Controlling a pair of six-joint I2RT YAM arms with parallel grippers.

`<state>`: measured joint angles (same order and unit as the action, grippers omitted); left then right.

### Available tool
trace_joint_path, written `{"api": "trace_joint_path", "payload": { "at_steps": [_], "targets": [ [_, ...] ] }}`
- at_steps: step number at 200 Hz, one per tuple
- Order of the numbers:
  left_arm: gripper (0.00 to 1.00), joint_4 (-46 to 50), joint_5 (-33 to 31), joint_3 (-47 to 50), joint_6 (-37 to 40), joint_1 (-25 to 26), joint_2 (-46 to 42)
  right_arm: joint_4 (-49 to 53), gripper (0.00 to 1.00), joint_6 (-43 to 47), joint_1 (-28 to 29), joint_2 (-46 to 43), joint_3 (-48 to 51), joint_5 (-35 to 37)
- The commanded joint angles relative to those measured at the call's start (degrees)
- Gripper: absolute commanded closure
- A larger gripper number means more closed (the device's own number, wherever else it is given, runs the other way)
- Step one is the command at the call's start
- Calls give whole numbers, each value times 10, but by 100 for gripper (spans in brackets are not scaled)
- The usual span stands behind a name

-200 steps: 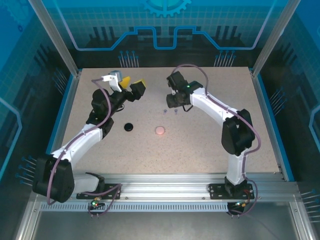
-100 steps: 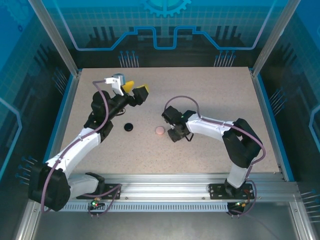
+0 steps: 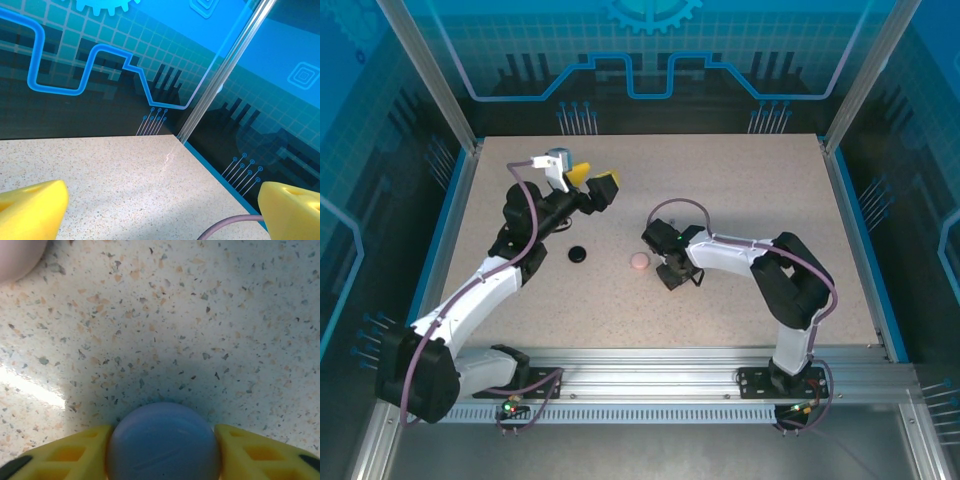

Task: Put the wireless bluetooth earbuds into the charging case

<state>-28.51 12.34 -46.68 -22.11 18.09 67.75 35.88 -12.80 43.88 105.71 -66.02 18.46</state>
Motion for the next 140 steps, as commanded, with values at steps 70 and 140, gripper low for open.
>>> {"api": "trace_joint_path", "payload": {
  "at_steps": [70, 140],
  "targets": [
    [1, 14, -2, -7, 19, 4, -14, 30, 25, -81, -3, -98, -53, -39],
    [1, 35, 5, -20, 15, 4, -15, 51, 23, 111, -54, -78, -51, -152]
  ]
}}
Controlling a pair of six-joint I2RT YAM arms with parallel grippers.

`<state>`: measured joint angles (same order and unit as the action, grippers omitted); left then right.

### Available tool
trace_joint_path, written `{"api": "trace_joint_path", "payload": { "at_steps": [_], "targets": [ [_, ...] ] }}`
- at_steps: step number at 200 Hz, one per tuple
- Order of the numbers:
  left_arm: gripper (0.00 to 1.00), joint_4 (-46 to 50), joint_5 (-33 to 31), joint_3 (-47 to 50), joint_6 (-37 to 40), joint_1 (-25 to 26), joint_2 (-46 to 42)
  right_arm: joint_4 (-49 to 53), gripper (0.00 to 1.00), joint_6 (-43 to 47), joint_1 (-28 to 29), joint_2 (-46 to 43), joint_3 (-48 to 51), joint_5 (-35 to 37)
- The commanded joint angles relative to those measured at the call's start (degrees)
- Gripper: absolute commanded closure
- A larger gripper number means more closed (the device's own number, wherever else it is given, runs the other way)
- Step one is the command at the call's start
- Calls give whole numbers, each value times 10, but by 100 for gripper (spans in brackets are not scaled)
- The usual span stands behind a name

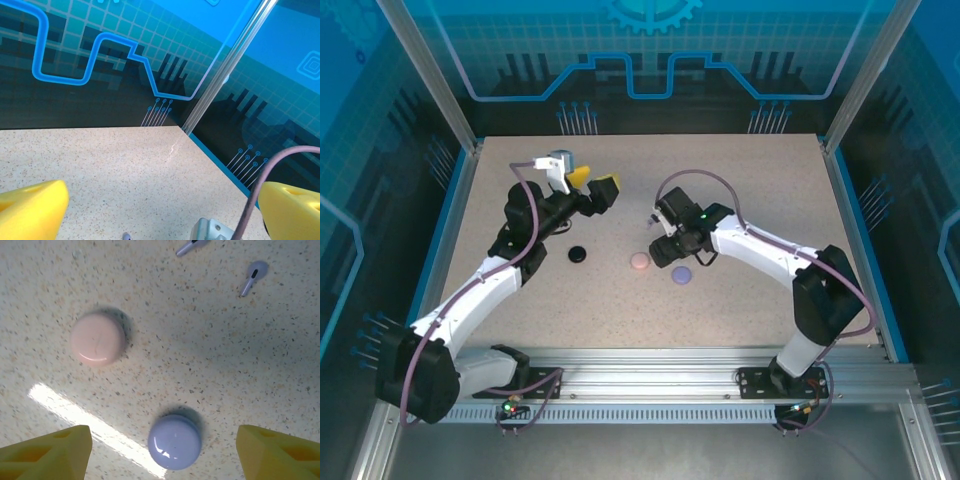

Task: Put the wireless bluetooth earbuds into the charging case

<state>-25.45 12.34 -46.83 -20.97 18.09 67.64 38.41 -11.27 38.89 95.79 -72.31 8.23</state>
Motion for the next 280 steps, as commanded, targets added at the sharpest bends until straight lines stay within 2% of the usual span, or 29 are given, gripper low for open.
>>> {"api": "trace_joint_path", "payload": {
  "at_steps": [1, 39, 85, 223, 280],
  "targets": [
    [1, 4, 5, -19, 3, 4, -14, 27, 23, 98, -4, 22, 12, -50],
    [1, 3, 11, -20, -2, 4, -10, 41, 23, 203, -4, 48, 4, -64],
    [1, 11, 10, -21, 6, 4, -15, 120, 25, 265, 9, 127, -59, -43],
    [1, 10, 16, -30, 15, 4, -4, 110, 29, 281, -17, 174, -53, -28],
    [1, 5, 17, -28, 12, 4, -1, 107, 36, 274, -14, 188, -47, -22]
  ]
}}
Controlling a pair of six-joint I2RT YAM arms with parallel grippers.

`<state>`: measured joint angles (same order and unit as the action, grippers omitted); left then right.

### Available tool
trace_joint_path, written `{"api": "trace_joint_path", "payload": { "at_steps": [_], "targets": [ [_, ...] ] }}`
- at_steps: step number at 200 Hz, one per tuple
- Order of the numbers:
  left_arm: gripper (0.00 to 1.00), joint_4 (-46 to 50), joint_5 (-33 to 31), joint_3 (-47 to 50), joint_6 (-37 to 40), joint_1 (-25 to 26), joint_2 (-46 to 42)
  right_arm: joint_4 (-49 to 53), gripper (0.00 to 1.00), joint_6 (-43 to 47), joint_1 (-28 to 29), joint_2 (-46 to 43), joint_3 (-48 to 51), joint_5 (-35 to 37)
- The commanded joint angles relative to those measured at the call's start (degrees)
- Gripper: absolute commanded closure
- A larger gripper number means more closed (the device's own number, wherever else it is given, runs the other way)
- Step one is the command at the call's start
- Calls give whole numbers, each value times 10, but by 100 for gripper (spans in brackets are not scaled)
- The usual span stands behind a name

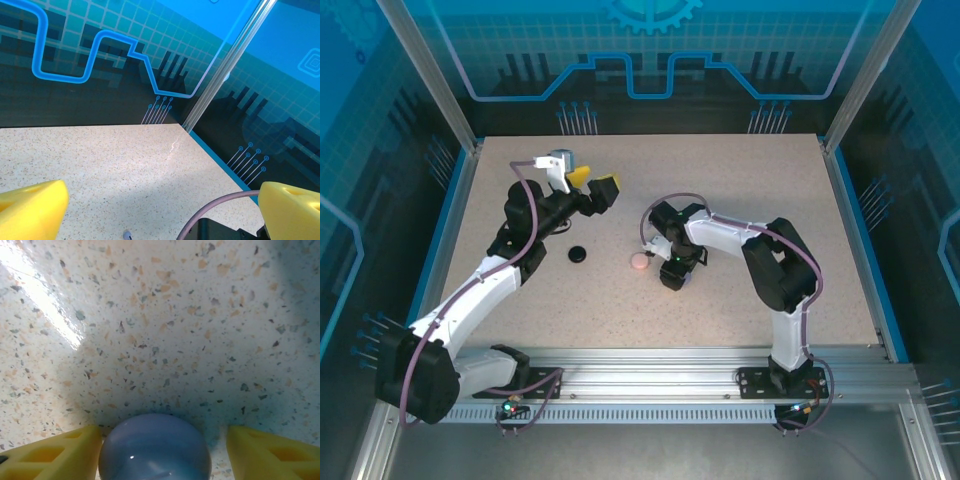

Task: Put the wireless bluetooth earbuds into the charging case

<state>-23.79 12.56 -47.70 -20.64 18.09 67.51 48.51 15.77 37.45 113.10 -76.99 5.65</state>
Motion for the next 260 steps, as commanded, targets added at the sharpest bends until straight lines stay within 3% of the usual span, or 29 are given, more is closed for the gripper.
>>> {"api": "trace_joint_path", "payload": {
  "at_steps": [1, 61, 122, 180, 260],
  "targets": [
    [1, -12, 15, -19, 9, 4, 1, 6, 36, 3, 1, 15, 0, 5],
    [1, -12, 15, -15, 6, 4, 2, -3, 56, -18, 5, 8, 25, 8],
    [1, -44, 9, 18, -14, 4, 9, 6, 62, -111, -6, -48, -8, -2],
    [1, -119, 36, 78, -35, 4, 23, -41, 63, -332, -27, -105, -55, -53],
    [1, -265, 99, 132, -90, 4, 87, -196, 65, -719, -47, -167, -37, -31]
  ]
}}
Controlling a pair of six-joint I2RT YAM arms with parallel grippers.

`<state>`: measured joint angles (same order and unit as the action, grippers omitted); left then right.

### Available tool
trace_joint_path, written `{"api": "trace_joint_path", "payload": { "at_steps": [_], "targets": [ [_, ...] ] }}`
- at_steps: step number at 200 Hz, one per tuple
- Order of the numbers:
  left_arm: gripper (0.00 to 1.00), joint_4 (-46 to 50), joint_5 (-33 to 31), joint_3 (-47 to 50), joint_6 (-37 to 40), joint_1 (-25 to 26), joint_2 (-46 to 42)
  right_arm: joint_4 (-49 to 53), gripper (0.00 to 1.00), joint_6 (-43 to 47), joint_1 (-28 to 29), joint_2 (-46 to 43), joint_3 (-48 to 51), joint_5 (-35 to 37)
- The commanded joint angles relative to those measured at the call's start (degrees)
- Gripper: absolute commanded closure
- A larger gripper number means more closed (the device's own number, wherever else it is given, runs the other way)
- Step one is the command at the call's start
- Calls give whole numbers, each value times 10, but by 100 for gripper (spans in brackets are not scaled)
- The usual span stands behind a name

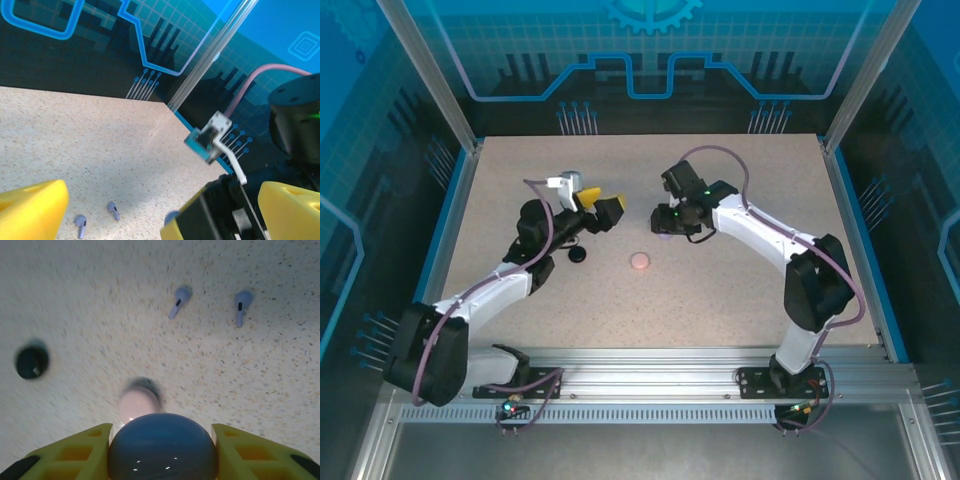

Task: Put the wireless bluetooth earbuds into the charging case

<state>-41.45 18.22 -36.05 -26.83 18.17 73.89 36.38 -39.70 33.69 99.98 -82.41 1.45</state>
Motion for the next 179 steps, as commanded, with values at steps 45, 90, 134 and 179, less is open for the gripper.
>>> {"api": "trace_joint_path", "payload": {
  "at_steps": [45, 90, 134, 179],
  "targets": [
    [1, -202, 89, 34, -64, 3, 75, -158, 66, -315, -6, -80, 57, 57],
    [1, -237, 75, 39, -68, 17, 112, -186, 67, -410, 8, -114, 81, 102],
    [2, -229, 12, 39, -25, 49, 132, -188, 68, -460, 31, -123, 86, 137],
    [4, -292, -2, 30, -40, 66, 182, -216, 68, -492, 43, -124, 102, 142]
  ]
}}
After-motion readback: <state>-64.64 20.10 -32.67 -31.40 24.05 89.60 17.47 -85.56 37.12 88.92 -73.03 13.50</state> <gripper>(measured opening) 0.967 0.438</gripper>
